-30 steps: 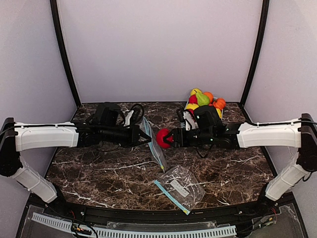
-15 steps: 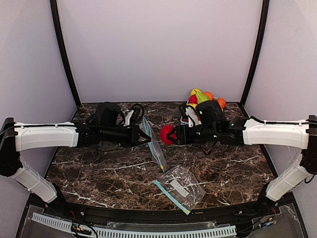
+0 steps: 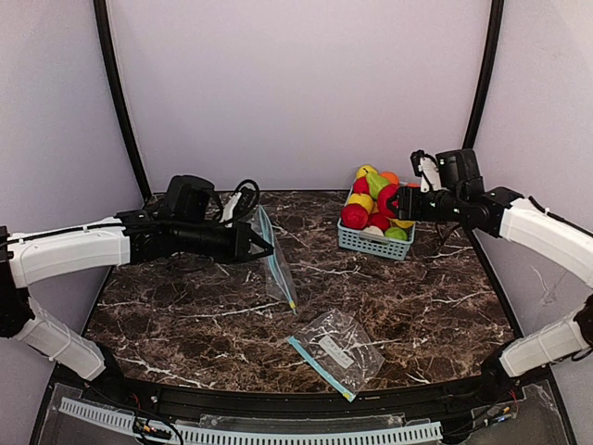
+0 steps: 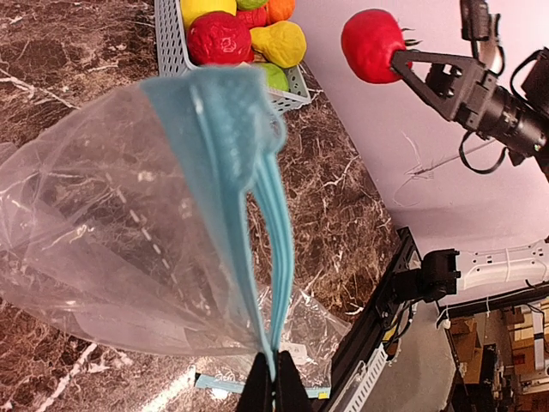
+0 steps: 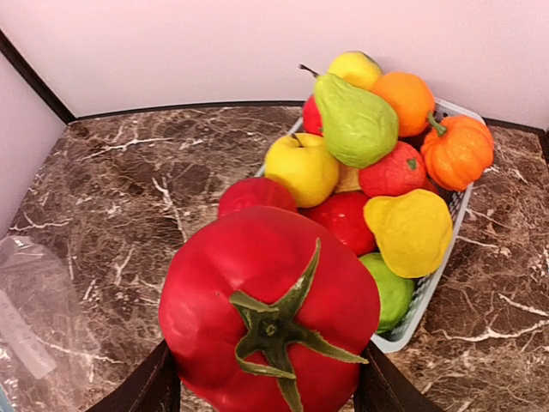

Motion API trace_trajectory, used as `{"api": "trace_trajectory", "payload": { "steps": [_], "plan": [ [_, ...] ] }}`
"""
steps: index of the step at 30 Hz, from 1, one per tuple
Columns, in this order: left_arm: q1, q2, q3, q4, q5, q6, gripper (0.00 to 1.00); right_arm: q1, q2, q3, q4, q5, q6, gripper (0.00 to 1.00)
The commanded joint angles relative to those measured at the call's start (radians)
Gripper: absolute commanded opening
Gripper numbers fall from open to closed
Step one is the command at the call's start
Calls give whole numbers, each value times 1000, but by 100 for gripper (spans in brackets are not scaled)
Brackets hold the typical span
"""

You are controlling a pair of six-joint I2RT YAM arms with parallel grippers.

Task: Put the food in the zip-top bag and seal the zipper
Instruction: Place the fake fruit in the bin.

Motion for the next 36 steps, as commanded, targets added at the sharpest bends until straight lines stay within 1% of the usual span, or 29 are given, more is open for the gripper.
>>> {"api": "trace_trajectory", "payload": {
  "steps": [1,4,8,12,16,23,30,36],
  "plan": [
    [6,-41,20,-36,-9,-30,1,-99,85,78,-20,-93,-86,52],
    [5,-41,3,-14,-16,-59,1,-164,162,136,-8,-133,-102,52],
    [6,-38,-9,-5,-26,-81,1,-211,256,209,1,-161,-116,52],
    [5,-41,-22,10,-31,-95,1,-226,356,286,1,-182,-130,52],
    [5,-42,-30,18,-32,-102,1,-224,432,355,-9,-237,-132,52],
    [5,-45,-38,28,-35,-108,1,-214,470,367,-9,-269,-114,53],
    [5,-48,-31,21,-30,-95,1,-198,477,317,-9,-232,-100,57],
    [5,-42,-30,21,-24,-96,1,-199,501,319,-27,-190,-94,62]
  ]
}}
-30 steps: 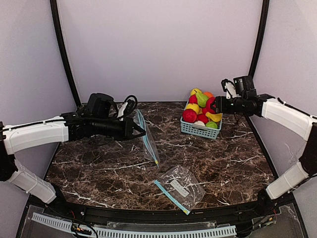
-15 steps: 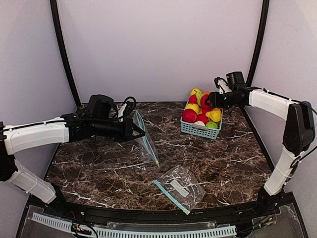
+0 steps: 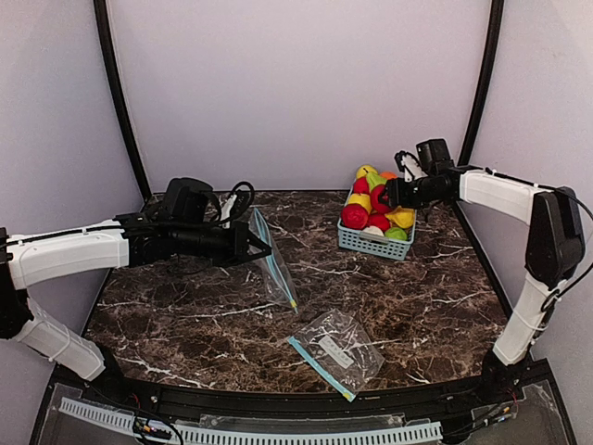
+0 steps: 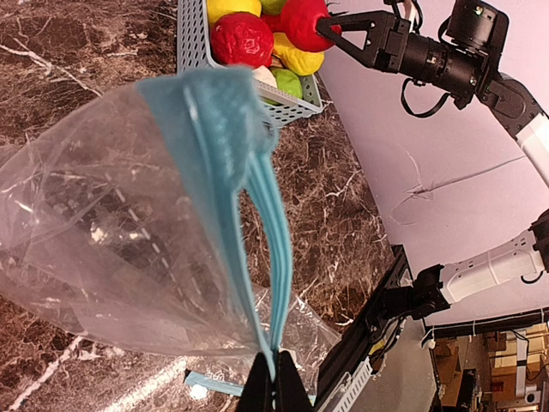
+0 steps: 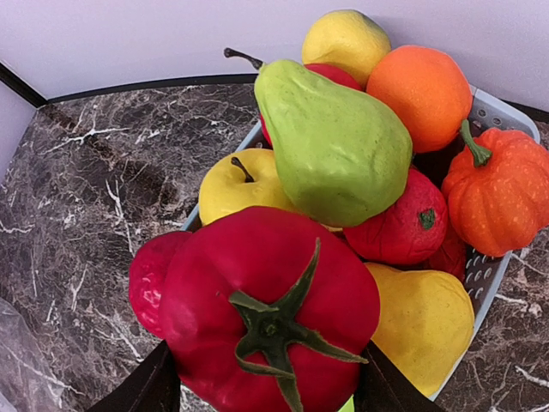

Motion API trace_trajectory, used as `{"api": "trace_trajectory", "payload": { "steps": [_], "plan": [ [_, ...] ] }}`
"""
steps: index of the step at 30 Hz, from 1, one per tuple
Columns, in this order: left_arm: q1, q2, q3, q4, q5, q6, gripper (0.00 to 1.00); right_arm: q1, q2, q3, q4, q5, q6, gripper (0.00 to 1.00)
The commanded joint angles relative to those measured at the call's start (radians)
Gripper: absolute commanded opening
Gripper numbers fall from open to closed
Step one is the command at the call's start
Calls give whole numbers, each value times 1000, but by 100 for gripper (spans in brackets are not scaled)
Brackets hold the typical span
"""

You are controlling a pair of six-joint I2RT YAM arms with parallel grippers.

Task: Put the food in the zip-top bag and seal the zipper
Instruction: Place the fake fruit in the bin.

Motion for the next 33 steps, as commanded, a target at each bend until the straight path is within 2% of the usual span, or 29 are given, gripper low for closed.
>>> {"api": "trace_trajectory", "payload": {
  "steps": [1,7,12,20,26,33],
  "plan": [
    [3,-25,-6,8,2,6,1,3,28,-8,-6,33,13,63],
    [4,-20,-7,19,5,-1,1,4,33,-1,-11,39,-4,81],
    [4,-16,-10,33,5,-8,1,3,11,11,-25,38,-27,90],
    [4,-22,-12,50,-9,-25,1,64,-153,-24,-70,36,-18,89],
    [4,-22,-23,73,-19,-40,1,242,-288,-111,-82,33,50,83],
    [4,-18,-50,93,-19,-54,1,514,-325,-178,-42,42,176,75]
  ]
}}
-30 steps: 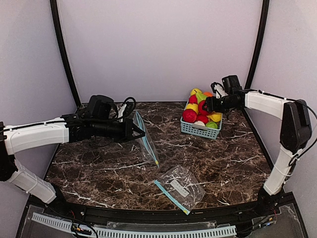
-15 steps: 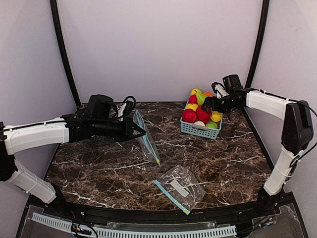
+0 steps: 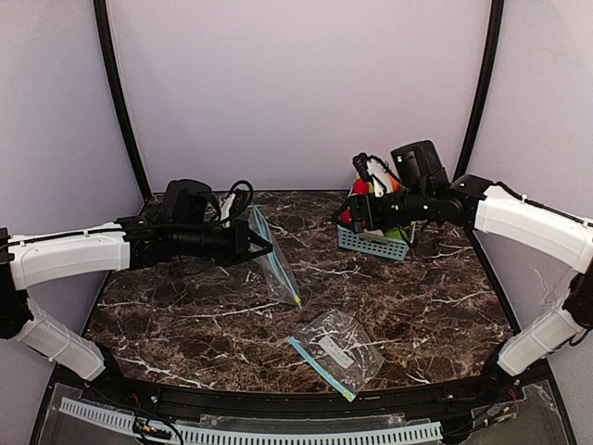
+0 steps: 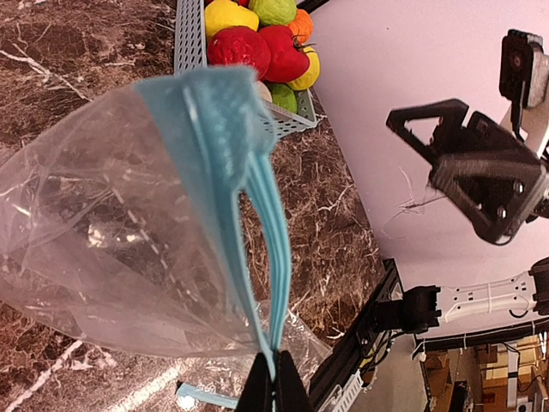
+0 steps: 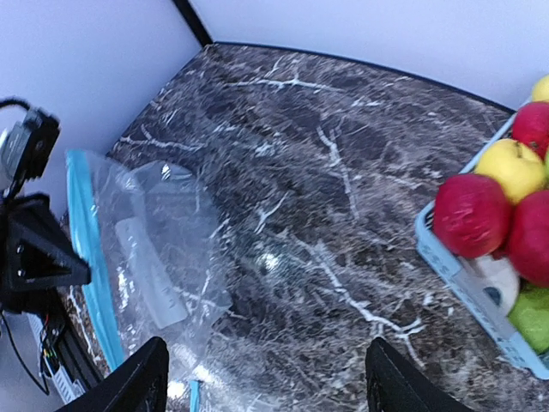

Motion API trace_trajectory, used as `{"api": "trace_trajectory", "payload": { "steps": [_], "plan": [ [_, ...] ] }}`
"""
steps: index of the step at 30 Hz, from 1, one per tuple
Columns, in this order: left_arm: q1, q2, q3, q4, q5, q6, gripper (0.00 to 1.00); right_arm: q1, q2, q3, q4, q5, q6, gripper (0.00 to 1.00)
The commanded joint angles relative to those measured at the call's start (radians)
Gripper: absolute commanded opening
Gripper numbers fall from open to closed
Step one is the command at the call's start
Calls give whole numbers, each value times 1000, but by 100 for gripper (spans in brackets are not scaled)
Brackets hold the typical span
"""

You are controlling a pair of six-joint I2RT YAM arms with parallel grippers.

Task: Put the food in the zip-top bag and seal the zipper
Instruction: Place the fake fruit in the bin, then open the zipper food storage bag at the center of the board.

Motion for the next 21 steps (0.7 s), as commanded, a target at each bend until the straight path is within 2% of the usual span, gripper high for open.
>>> {"api": "trace_trajectory", "payload": {
  "steps": [1,9,21],
  "plan": [
    [4,-19,-33,25,-8,-14,1,159,2,-60,41,18,110,74],
    [3,-10,-41,62,-5,-17,1,334,93,-50,72,125,179,59],
    [3,-18,-67,80,-8,-24,1,412,241,60,37,237,144,48]
  ]
}}
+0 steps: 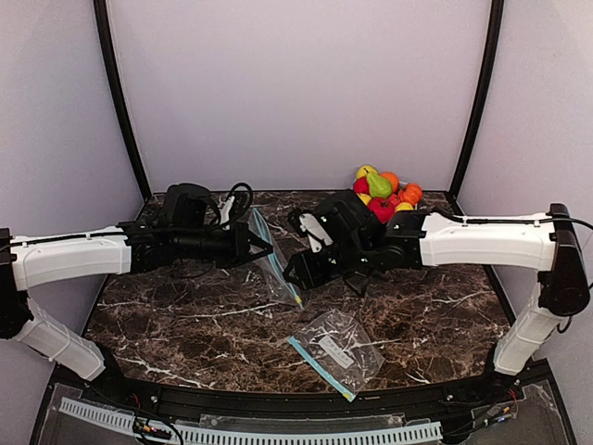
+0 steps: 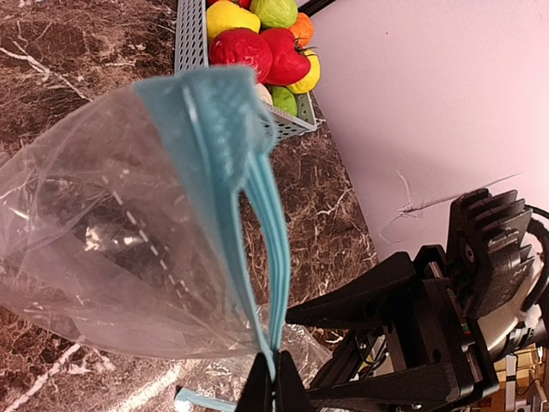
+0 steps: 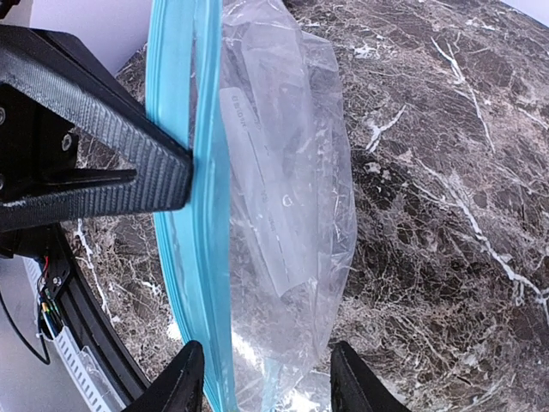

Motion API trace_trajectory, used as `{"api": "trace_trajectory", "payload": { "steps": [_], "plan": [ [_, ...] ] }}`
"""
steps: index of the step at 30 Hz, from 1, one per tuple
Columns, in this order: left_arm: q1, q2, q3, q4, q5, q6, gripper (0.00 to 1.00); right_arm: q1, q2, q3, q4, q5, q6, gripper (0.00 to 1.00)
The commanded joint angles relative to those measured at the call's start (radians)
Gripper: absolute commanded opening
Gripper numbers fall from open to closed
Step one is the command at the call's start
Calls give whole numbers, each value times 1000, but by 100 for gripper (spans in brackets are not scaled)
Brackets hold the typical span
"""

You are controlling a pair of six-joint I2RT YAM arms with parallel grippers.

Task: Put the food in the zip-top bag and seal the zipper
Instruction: Open the zipper food storage bag at the center of the board.

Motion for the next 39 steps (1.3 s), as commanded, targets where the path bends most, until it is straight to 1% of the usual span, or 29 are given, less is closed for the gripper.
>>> {"api": "trace_trajectory", "payload": {
  "steps": [1,8,15,20,26,29,30,31,34,36,38,39],
  "plan": [
    [3,-20,-34,31,-5,-11,1,24,41,61,-7,65,-20,47],
    [5,-28,-47,39,-7,-20,1,31,86,94,-27,147,-29,39],
    [4,-23,-47,41,-5,-21,1,42,126,114,-26,163,-26,35],
    [4,-21,-48,45,-5,-20,1,47,143,122,-25,161,-21,35],
    [4,-15,-55,49,-6,-24,1,47,148,119,19,95,-5,37],
    [4,-16,-60,55,-4,-28,1,46,157,115,39,87,10,36],
    [4,-17,-62,56,-5,-28,1,46,163,119,38,95,11,35],
    [5,-18,-63,56,-5,-28,1,46,171,123,37,105,11,30],
    [3,-29,-69,50,-10,-23,1,45,177,133,13,141,22,10],
    [4,-39,-73,21,-30,-10,1,44,171,138,-7,177,31,0],
    [4,-53,-75,-38,-75,19,1,42,159,137,-31,207,40,0],
    [4,-62,-75,-100,-119,41,1,39,151,135,-37,217,44,0]
  ]
}}
